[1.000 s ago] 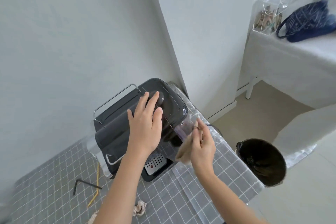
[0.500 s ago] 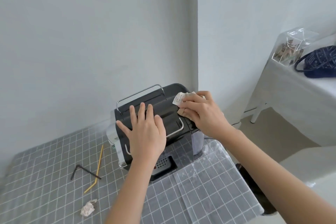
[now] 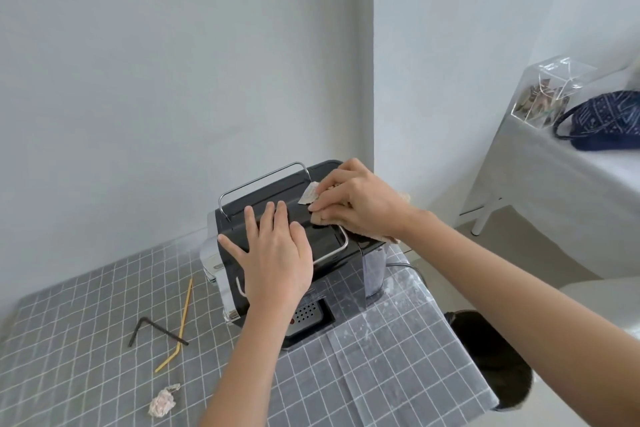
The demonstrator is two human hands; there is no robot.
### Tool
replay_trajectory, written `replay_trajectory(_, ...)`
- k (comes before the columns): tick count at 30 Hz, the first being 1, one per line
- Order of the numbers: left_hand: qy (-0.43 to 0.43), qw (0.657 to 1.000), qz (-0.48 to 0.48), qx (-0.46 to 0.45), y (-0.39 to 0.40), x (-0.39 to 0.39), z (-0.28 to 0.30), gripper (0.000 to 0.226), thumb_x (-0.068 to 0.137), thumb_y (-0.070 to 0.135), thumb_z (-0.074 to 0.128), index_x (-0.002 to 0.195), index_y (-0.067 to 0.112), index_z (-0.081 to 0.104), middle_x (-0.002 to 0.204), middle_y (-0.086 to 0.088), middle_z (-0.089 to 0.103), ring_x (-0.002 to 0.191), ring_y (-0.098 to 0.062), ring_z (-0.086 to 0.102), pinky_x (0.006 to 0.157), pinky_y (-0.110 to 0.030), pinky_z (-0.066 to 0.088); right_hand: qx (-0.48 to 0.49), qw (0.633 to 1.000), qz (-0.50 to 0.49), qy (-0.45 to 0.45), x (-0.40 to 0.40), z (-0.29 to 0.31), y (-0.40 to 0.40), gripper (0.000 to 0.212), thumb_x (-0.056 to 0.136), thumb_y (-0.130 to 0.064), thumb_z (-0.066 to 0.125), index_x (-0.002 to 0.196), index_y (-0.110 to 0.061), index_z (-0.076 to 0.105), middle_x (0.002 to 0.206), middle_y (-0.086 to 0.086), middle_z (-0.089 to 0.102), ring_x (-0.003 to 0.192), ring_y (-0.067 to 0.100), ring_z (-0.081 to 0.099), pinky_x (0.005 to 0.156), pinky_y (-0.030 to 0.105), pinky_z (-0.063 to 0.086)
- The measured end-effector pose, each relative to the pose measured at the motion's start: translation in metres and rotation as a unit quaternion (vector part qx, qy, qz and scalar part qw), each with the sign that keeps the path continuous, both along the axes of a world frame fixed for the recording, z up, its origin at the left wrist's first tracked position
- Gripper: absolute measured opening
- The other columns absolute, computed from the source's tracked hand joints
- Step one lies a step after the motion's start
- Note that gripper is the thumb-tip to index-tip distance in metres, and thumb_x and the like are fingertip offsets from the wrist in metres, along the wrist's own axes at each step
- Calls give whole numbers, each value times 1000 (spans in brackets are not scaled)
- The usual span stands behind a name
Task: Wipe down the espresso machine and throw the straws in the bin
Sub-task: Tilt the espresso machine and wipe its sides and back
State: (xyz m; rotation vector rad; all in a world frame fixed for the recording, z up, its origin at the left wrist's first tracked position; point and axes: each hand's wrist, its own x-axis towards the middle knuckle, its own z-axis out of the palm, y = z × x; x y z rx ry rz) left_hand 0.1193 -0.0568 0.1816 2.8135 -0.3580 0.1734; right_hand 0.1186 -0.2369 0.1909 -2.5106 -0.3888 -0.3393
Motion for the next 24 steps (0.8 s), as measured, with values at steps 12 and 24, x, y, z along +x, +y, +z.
replay_trajectory(12,-19,1000,3,16,0,0,-2,55,95,34,12,144,22,34,154,3,33,148,-23,3,109,-66,-9,83,979,-166,-80,-31,-29,-5,17,89,-34,65,99,-25,77,104,-8,71,96,15,50,91,29,38)
replay_trajectory(24,-11,1000,6,7,-1,0,-1,53,96,33,14,145,22,32,154,4,31,148,-24,-2,108,-67,-13,186,946,-244,-103,-138,-75,4,21,93,-34,54,97,-27,74,107,-21,65,103,10,54,87,16,42)
